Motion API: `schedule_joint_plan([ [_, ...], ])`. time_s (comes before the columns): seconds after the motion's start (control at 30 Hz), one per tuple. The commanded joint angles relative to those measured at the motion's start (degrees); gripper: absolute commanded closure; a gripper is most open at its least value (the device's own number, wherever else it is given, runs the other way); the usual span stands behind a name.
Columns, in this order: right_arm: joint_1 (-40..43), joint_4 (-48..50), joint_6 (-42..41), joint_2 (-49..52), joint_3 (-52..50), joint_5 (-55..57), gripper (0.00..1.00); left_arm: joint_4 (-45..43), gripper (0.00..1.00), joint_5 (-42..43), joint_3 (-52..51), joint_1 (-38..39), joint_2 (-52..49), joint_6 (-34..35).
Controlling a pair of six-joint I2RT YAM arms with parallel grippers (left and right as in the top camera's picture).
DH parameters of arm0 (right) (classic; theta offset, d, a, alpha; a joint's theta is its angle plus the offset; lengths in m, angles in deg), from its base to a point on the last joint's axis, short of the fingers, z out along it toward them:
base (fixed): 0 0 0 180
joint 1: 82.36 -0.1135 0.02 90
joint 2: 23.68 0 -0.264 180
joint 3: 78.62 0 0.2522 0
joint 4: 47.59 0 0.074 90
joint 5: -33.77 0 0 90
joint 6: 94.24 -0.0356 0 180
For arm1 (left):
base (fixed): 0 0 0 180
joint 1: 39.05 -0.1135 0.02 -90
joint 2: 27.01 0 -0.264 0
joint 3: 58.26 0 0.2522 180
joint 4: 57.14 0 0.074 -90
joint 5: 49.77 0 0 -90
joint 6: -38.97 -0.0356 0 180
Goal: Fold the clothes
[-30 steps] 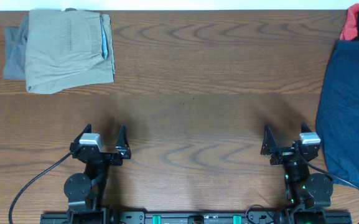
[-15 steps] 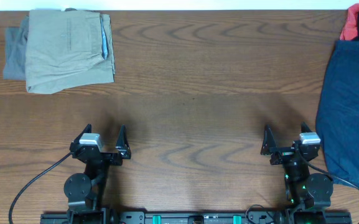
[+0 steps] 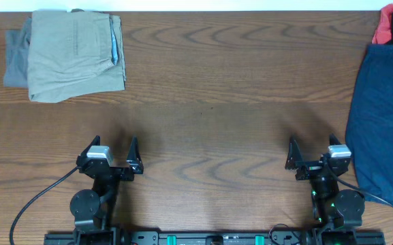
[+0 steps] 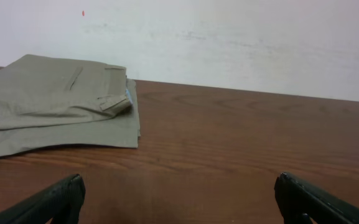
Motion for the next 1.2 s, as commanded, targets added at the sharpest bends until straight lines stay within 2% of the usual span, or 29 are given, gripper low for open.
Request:
schedule_joint_plan([
  [0.0, -0.4, -0.2, -8.8, -0.3, -0.1, -0.6, 0.01, 1.8, 0.02, 0.5, -1.0, 0.2, 0.1, -0.2],
  [0.1, -0.4, -0.2, -16.6, -0.3, -0.1, -0.6, 0.01, 1.8, 0.02, 0.5, -1.0, 0.2, 0.1, -0.2],
  [0.3, -0.4, -0.2, -25.7, -0.3, -0.1, -1.3, 0.01, 1.8, 0.02, 0.5, -1.0, 0.2, 0.1, -0.2],
  [0.57, -0.5, 1.9, -40.0, -0.2, -0.1, -17.3, 0.01, 1.8, 0.02, 0.5, -1.0, 0.2, 0.1, -0.2],
  [0.73, -0.5, 12.4, -37.6, -0.2, -0.1, -23.2, 0.01, 1.8, 0.02, 0.5, -1.0, 0.2, 0.1, -0.2],
  [0.87, -0.4, 20.5, -35.2, -0.2, 1.4, -22.1, 0.01, 1.8, 0.02, 0.5, -1.0, 0.2, 0.1, -0.2],
  [1.0, -0.3, 18.7, -27.1, 2.0, 7.4, -19.0, 0.01, 1.8, 0.02, 0.5, -1.0, 0.2, 0.1, -0.2],
  [1.17, -0.3, 10.7, -12.8, 13.5, 20.5, -8.8, 0.01, 1.8, 0.02, 0.5, -1.0, 0.2, 0.1, -0.2],
])
